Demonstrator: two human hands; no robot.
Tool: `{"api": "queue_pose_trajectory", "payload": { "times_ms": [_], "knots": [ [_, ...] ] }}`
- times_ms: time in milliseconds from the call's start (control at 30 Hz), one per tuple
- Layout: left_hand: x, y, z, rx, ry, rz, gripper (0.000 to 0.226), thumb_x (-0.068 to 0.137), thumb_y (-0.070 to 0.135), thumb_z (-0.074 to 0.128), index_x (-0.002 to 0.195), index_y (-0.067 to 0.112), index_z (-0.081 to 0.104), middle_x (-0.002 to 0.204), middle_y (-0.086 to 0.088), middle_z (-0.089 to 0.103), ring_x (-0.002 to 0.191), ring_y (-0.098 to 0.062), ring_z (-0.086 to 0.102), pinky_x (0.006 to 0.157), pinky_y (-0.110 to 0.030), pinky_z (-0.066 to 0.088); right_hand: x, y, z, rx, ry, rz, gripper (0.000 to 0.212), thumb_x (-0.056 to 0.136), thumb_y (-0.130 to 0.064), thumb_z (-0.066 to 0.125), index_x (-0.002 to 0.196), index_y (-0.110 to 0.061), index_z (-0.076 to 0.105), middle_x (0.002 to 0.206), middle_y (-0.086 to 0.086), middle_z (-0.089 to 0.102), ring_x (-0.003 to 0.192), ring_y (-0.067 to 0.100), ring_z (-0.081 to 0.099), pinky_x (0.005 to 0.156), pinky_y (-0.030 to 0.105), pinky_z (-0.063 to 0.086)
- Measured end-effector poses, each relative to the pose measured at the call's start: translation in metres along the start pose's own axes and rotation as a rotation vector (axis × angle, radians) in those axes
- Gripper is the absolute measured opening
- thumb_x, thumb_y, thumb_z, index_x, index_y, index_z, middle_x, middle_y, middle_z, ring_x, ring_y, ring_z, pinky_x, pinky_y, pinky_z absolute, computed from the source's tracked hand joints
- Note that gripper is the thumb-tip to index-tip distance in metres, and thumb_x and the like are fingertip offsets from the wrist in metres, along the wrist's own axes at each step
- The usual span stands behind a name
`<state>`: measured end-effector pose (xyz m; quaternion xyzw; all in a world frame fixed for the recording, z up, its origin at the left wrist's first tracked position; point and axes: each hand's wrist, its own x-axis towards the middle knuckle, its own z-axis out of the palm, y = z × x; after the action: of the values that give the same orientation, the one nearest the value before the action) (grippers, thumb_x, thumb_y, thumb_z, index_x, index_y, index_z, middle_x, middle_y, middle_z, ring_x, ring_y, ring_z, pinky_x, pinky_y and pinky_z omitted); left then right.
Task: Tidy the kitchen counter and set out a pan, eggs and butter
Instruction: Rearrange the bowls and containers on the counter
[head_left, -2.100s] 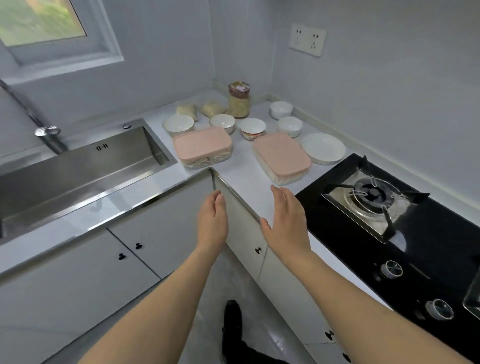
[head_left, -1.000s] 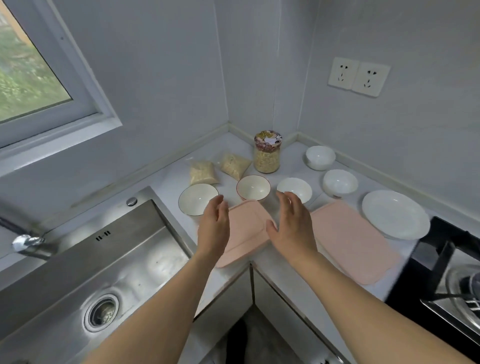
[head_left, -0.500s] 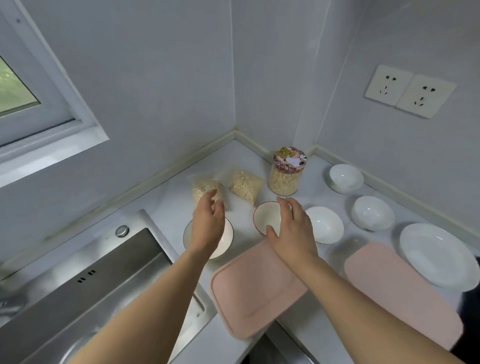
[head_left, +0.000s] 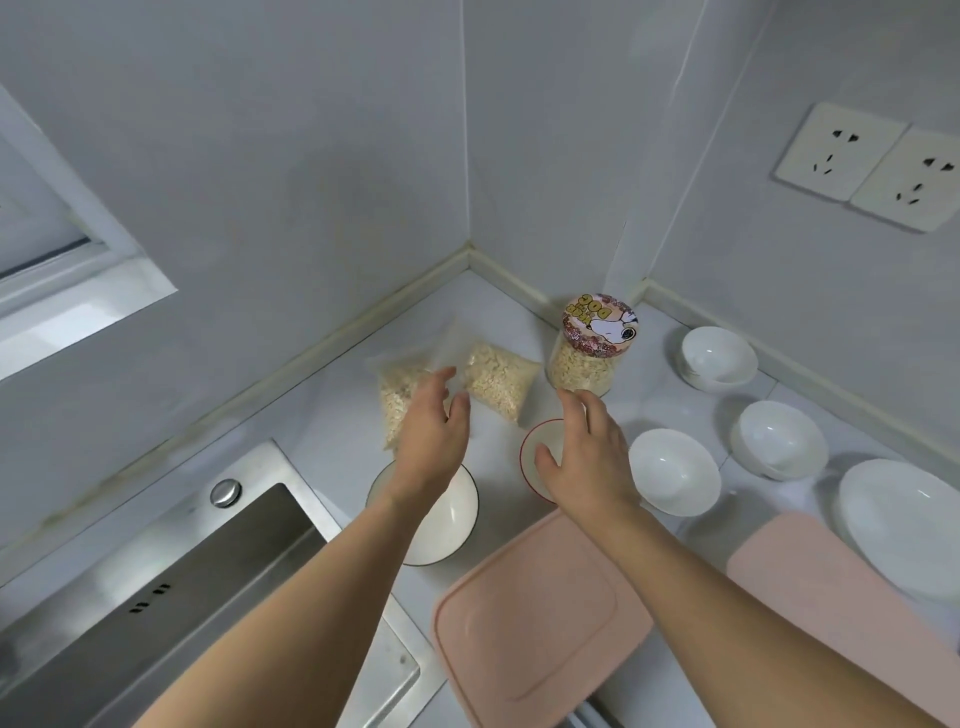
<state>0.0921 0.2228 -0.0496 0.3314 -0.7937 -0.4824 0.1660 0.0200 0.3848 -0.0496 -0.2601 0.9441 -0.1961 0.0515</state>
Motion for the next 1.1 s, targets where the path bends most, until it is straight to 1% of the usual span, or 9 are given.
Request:
{"api": "queue_pose_trajectory", "payload": {
  "times_ms": [267, 400, 533, 667, 833, 900, 967, 1033, 1100],
  "knots": [
    [-0.002, -0.007, 0.003, -0.004, -0.013, -0.019, 0.039, 0.101, 0.03, 0.043, 0.14, 0.022, 0.044, 0.139, 0.005, 0.049, 0.123, -0.013, 0.049, 0.103, -0.036, 0.043, 0.0, 0.008, 0.003, -0.015, -0.048, 0.006, 0.07, 0.083, -0.031, 0.062, 0.145, -0.017, 0.032, 0.146, 0.008, 0.031, 0.125, 0.033, 0.041, 0.108, 0.04, 0.032],
    [-0.007, -0.001, 0.006, 0.004, -0.035, -0.008, 0.039, 0.101, 0.028, 0.043, 0.14, 0.024, 0.043, 0.141, 0.005, 0.046, 0.126, -0.012, 0.047, 0.102, -0.029, 0.039, -0.004, 0.014, -0.001, -0.012, -0.039, 0.018, 0.07, 0.084, -0.031, 0.062, 0.145, -0.016, 0.032, 0.146, 0.008, 0.031, 0.126, 0.033, 0.041, 0.108, 0.041, 0.033],
    [-0.01, 0.003, 0.012, 0.033, -0.039, 0.014, 0.04, 0.1, 0.025, 0.045, 0.14, 0.02, 0.044, 0.14, 0.001, 0.048, 0.126, -0.015, 0.047, 0.102, -0.027, 0.036, -0.007, 0.022, -0.004, -0.027, -0.036, 0.032, 0.07, 0.083, -0.031, 0.063, 0.145, -0.015, 0.033, 0.146, 0.007, 0.031, 0.129, 0.032, 0.039, 0.109, 0.04, 0.031],
    [-0.011, 0.008, 0.018, 0.055, -0.051, 0.043, 0.04, 0.1, 0.026, 0.046, 0.139, 0.021, 0.045, 0.14, 0.001, 0.048, 0.127, -0.016, 0.046, 0.105, -0.032, 0.037, -0.011, 0.028, -0.007, -0.029, -0.026, 0.057, 0.069, 0.084, -0.032, 0.063, 0.144, -0.015, 0.034, 0.146, 0.008, 0.031, 0.128, 0.033, 0.039, 0.109, 0.041, 0.032],
    [-0.008, 0.023, 0.039, 0.073, -0.132, 0.083, 0.04, 0.1, 0.026, 0.045, 0.14, 0.019, 0.045, 0.143, 0.001, 0.047, 0.129, -0.016, 0.045, 0.108, -0.036, 0.037, -0.01, 0.048, -0.024, -0.035, -0.001, 0.135, 0.068, 0.086, -0.035, 0.061, 0.144, -0.015, 0.032, 0.147, 0.009, 0.028, 0.13, 0.032, 0.036, 0.111, 0.039, 0.028],
    [-0.006, 0.033, 0.049, 0.116, -0.182, 0.114, 0.042, 0.1, 0.026, 0.044, 0.141, 0.017, 0.043, 0.144, 0.001, 0.045, 0.123, -0.016, 0.049, 0.106, -0.036, 0.038, -0.009, 0.059, -0.032, -0.022, 0.022, 0.168, 0.068, 0.086, -0.034, 0.061, 0.145, -0.015, 0.032, 0.148, 0.01, 0.028, 0.132, 0.033, 0.035, 0.111, 0.039, 0.027],
    [-0.001, 0.041, 0.06, 0.198, -0.231, 0.152, 0.045, 0.098, 0.026, 0.047, 0.141, 0.014, 0.042, 0.145, -0.001, 0.043, 0.117, -0.021, 0.052, 0.104, -0.036, 0.038, -0.007, 0.073, -0.039, -0.023, 0.035, 0.193, 0.068, 0.086, -0.034, 0.061, 0.145, -0.014, 0.033, 0.148, 0.01, 0.029, 0.132, 0.033, 0.034, 0.111, 0.039, 0.026],
    [0.002, 0.041, 0.065, 0.358, -0.275, 0.173, 0.054, 0.094, 0.032, 0.052, 0.144, 0.014, 0.038, 0.151, -0.003, 0.035, 0.127, -0.029, 0.046, 0.108, -0.042, 0.035, -0.006, 0.082, -0.042, -0.031, 0.022, 0.203, 0.067, 0.087, -0.034, 0.06, 0.145, -0.015, 0.032, 0.147, 0.01, 0.029, 0.132, 0.032, 0.034, 0.111, 0.038, 0.025],
    [0.001, 0.035, 0.059, 0.581, -0.307, 0.088, 0.072, 0.087, 0.048, 0.056, 0.147, 0.019, 0.029, 0.158, -0.002, 0.019, 0.141, -0.031, 0.027, 0.111, -0.053, 0.028, -0.004, 0.084, -0.041, -0.024, 0.001, 0.191, 0.067, 0.087, -0.034, 0.059, 0.145, -0.014, 0.032, 0.147, 0.01, 0.028, 0.133, 0.033, 0.033, 0.111, 0.039, 0.025]
  ]
}}
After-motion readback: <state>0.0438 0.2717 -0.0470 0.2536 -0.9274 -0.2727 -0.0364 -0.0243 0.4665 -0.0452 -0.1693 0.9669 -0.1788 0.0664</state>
